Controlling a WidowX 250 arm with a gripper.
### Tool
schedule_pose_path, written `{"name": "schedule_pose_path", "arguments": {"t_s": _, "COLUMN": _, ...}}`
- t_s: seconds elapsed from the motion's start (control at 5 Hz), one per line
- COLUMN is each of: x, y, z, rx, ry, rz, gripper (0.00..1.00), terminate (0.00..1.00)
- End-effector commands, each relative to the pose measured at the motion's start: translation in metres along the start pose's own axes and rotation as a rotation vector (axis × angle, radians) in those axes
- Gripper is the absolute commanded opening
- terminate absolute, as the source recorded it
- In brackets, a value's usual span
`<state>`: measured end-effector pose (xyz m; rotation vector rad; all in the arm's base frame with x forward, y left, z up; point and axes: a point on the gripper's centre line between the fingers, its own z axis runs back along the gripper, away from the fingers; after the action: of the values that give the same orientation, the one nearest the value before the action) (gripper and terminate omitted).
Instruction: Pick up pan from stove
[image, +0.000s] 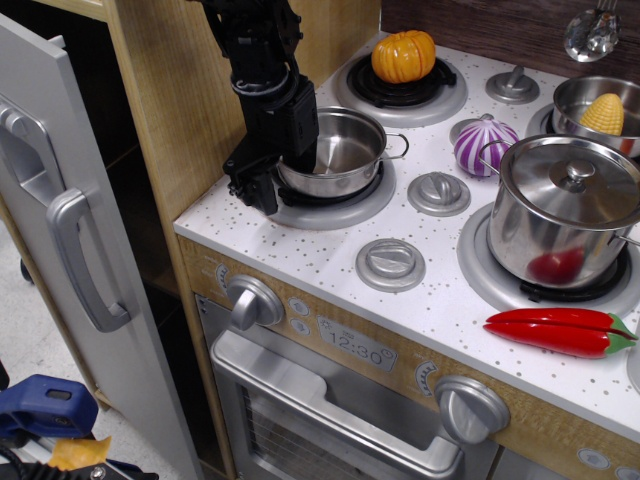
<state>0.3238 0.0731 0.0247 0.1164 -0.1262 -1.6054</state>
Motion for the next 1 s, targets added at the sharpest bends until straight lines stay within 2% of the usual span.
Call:
{"name": "schedule_pose_path", "arguments": {"t_s": 0.0, "x": -0.008, "y": 0.01, "z": 0.009, "rx": 0.038, "ry": 0.008, "rz": -0.012, "gripper": 0.0, "terminate": 0.0}}
{"name": "schedule_pose_path", "arguments": {"t_s": 0.4, "x": -0.012, "y": 0.015, "z": 0.01, "rx": 0.037, "ry": 0.011, "rz": -0.027, "gripper": 0.0, "terminate": 0.0}}
{"name": "schedule_pose_path", "arguments": {"t_s": 0.6, "x": -0.011, "y": 0.016, "z": 0.013, "rx": 0.051, "ry": -0.001, "rz": -0.02, "gripper": 0.0, "terminate": 0.0}}
{"name": "schedule_pose_path", "arguments": {"t_s": 0.8, "x": -0.009, "y": 0.021, "z": 0.022, "rx": 0.081, "ry": 0.025, "rz": -0.029, "gripper": 0.0, "terminate": 0.0}}
